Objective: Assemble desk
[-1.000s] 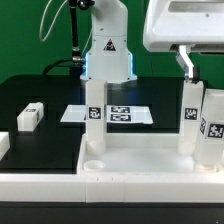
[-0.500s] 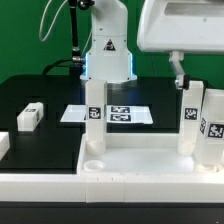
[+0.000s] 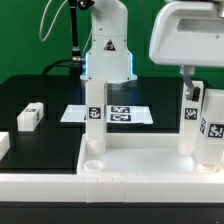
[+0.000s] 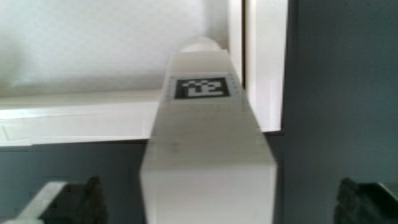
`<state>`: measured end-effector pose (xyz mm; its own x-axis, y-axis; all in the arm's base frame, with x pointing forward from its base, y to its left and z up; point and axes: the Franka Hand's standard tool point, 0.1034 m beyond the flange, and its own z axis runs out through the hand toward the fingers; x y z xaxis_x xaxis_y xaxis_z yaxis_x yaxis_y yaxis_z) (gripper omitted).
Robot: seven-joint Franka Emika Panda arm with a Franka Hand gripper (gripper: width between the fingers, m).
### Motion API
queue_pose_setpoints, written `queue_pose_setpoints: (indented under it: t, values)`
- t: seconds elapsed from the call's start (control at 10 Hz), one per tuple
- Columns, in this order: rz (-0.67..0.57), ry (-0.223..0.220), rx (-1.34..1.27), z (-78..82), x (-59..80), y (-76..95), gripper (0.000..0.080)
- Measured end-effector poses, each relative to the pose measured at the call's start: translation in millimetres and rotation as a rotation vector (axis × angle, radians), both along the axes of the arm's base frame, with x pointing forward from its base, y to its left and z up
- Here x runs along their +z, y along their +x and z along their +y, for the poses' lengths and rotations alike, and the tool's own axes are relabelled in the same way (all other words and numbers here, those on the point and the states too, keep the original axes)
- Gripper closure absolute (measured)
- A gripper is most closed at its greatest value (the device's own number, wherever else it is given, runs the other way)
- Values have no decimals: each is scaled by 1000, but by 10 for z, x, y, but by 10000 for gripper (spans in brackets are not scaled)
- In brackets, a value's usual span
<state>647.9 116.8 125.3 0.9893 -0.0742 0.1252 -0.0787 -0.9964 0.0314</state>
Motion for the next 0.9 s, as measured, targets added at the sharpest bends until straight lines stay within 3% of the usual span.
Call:
queue_pose_setpoints:
  t: [0.2, 0.3, 0.4, 0.5, 0.6, 0.9]
  values:
    - [-2, 4, -33, -4, 6, 4, 151]
    - [-2, 5, -35, -7, 5, 5, 245]
    - [-5, 14, -105, -6, 5, 4, 245]
    - [-7, 21, -162, -6, 4, 4, 446]
    - [-11, 32, -250, -7, 3, 4, 512]
    - [-19, 56, -457, -23, -1, 1, 512]
